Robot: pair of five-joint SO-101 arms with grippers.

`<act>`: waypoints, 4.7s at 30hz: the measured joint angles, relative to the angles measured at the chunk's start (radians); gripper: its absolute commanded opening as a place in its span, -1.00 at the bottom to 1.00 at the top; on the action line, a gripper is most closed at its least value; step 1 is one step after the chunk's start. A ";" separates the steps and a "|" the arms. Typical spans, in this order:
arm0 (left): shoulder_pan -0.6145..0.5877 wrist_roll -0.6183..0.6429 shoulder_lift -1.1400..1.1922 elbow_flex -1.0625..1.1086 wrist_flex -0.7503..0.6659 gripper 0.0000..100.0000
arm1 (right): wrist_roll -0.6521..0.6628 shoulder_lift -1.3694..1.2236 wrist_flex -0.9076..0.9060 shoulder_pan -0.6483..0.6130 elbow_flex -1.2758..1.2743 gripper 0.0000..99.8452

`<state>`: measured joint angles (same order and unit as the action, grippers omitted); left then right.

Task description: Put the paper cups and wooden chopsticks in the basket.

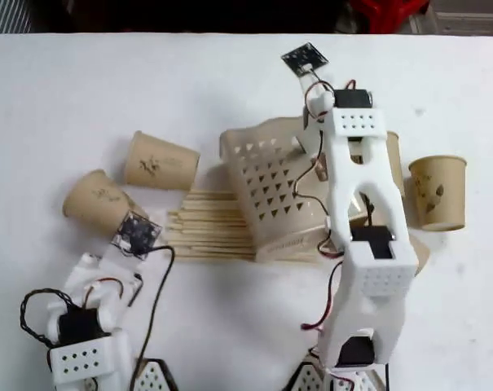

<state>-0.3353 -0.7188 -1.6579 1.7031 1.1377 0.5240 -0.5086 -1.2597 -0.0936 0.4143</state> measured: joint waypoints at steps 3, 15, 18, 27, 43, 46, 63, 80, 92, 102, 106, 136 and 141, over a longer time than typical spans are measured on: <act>0.000 0.000 0.000 0.000 0.000 -0.58 | 0.000 -0.044 0.000 0.009 0.052 -0.71; 0.000 0.000 0.000 0.000 0.000 -0.58 | -0.089 -0.107 -0.052 0.015 0.206 -0.97; 0.000 -0.006 0.000 0.000 0.000 -0.58 | -0.146 -0.100 -0.109 0.018 0.290 -0.97; 0.000 -0.006 0.000 0.000 0.000 -0.58 | -0.264 -0.041 -0.259 0.017 0.631 -0.97; 0.000 -0.009 0.000 0.000 0.000 -0.58 | -0.546 -0.097 -0.043 0.017 0.941 -0.97; 0.000 -0.009 0.000 0.000 0.000 -0.58 | -0.546 -0.158 0.028 0.015 0.939 -0.97; 0.000 -0.009 0.000 0.000 0.000 -0.58 | -0.420 -0.450 0.255 -0.075 0.967 -0.97; 0.000 -0.009 0.000 0.000 0.000 -0.58 | -0.414 -0.479 -0.069 -0.068 1.008 -0.97; 0.000 -0.009 0.000 0.000 0.000 -0.58 | -0.295 -0.402 -0.322 -0.064 1.008 -0.93; 0.000 -0.009 0.000 0.000 0.000 -0.58 | -0.284 -0.388 -0.457 -0.048 1.128 -0.89; 0.000 -0.009 0.000 0.000 0.000 -0.58 | -0.282 -0.387 -0.460 -0.044 1.140 -0.90; 0.000 -0.009 0.000 0.000 0.000 -0.58 | -0.342 -0.362 -0.416 -0.098 1.195 -0.97; 0.000 -0.009 0.000 0.000 0.000 -0.58 | -0.339 -0.229 -0.468 -0.086 1.079 -0.97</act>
<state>-0.3353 -0.7281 -1.6579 1.7031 1.1377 0.1849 -0.7373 -1.7277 -0.1795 1.4929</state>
